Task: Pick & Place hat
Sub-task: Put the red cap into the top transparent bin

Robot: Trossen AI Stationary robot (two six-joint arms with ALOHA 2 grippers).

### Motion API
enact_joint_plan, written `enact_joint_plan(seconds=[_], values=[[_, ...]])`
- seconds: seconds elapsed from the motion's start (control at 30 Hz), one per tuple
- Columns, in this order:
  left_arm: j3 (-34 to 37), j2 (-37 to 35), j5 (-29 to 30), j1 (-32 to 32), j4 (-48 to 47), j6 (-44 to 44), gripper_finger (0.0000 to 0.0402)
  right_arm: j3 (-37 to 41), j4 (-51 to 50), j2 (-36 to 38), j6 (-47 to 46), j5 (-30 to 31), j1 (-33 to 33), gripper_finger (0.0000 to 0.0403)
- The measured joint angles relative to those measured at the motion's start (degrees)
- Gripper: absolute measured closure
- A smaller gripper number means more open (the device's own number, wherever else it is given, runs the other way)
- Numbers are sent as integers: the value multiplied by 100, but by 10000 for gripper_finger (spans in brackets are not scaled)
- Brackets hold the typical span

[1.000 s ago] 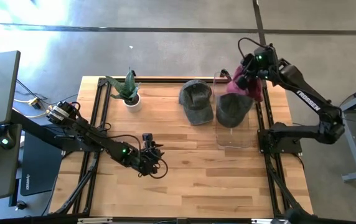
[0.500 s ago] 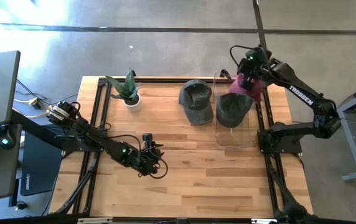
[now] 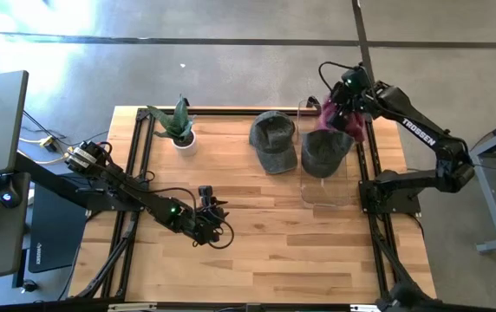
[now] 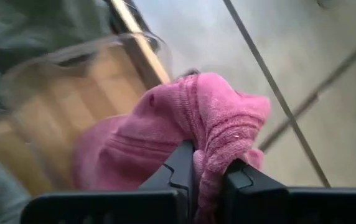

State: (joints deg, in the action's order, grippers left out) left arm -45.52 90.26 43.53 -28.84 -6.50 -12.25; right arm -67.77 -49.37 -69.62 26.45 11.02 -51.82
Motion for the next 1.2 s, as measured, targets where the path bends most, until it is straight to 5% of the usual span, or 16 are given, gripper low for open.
enact_joint_plan(seconds=[0.3,0.53,0.97,1.2], values=[[0,0,-120,0,0,-4,236,4,-620,-519,-703,402,-455,359],[0,0,-109,0,-2,-4,236,7,-731,-690,-1001,1276,-480,342],[0,0,-98,0,39,-4,236,-226,-810,-486,-2507,638,-480,223],[0,0,-92,0,87,-4,236,-1058,-1079,-481,-3057,424,-477,220]])
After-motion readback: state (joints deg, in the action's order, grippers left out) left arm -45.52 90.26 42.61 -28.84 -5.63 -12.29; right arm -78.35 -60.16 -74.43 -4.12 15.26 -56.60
